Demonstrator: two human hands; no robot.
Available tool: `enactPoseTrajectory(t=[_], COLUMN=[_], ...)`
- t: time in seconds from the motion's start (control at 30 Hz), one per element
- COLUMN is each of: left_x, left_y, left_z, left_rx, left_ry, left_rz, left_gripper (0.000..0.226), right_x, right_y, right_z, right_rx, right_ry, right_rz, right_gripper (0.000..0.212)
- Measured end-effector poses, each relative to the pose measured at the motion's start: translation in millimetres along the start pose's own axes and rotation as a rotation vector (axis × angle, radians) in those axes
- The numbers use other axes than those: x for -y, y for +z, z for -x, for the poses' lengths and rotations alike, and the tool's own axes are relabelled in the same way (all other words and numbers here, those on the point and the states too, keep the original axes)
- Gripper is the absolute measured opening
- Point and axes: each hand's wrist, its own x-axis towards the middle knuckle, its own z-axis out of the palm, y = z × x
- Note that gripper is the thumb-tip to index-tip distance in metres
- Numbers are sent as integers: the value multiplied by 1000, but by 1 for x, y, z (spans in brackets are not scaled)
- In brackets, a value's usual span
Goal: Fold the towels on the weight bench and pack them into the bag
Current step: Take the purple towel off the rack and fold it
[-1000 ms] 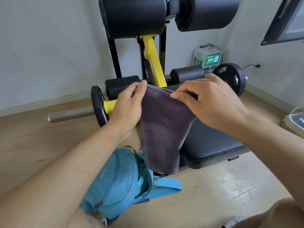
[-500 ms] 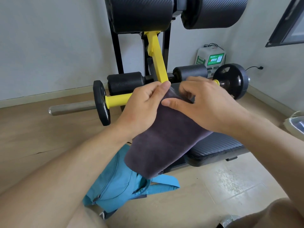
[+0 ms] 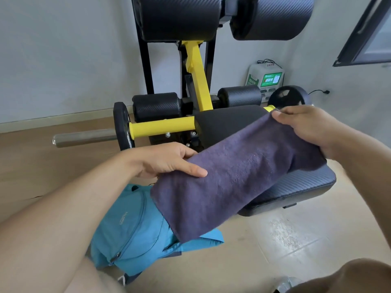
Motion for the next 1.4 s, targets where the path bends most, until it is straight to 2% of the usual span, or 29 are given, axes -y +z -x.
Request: enactPoseTrajectory(t=[0.07,0.13,0.27,0.33,0.47,0.6,0.63,0.73,0.8,0.87,1.0,1.13,1.3,1.4], left_x=[6,9,13,12,12,16,17,14,6,-5,-29,-43,-41,-36], left_y=[-7,-12,-16,-14,-13,-15,-14,-13,-11,-6,17,39,36,36], left_z=[-2,-6,-30,-40,-49,-49,-48,-47,-45,-39,-26,-15,-11,-11], left_rx=[24,-51,-454,-572,-518,-459,-464,-494,-548,-582,-498,-422,-410,-446], left_ry=[-35,-47,-14,43,54,56,56,99,159,223,296,298,154,141], left_rz=[41,79,197,279,331,360,354,368,348,330,427,450,565,566], left_gripper=[36,23,22,22,19,33,34,29,31,37,41,38,34,31], right_x=[-14,-31,-62,-71,-76,-74,-74,-64,-53,-39,-15,-1,1,1], right_y=[-11,-21,-30,-30,-29,-31,-30,-22,-9,8,45,66,69,74], right_z=[-4,-8,-12,-12,-13,-14,-14,-5,3,12,28,33,29,29], right_rx=[-11,9,65,67,5,-85,-102,-245,-284,-239,-154,-130,-137,-100], right_ry=[52,100,211,250,276,271,243,53,-175,-396,-697,-753,-761,-752], right_rz=[73,157,249,270,261,252,310,561,533,447,400,274,187,191], right_gripper=[30,32,30,29,24,12,6,39,39,31,34,28,15,13])
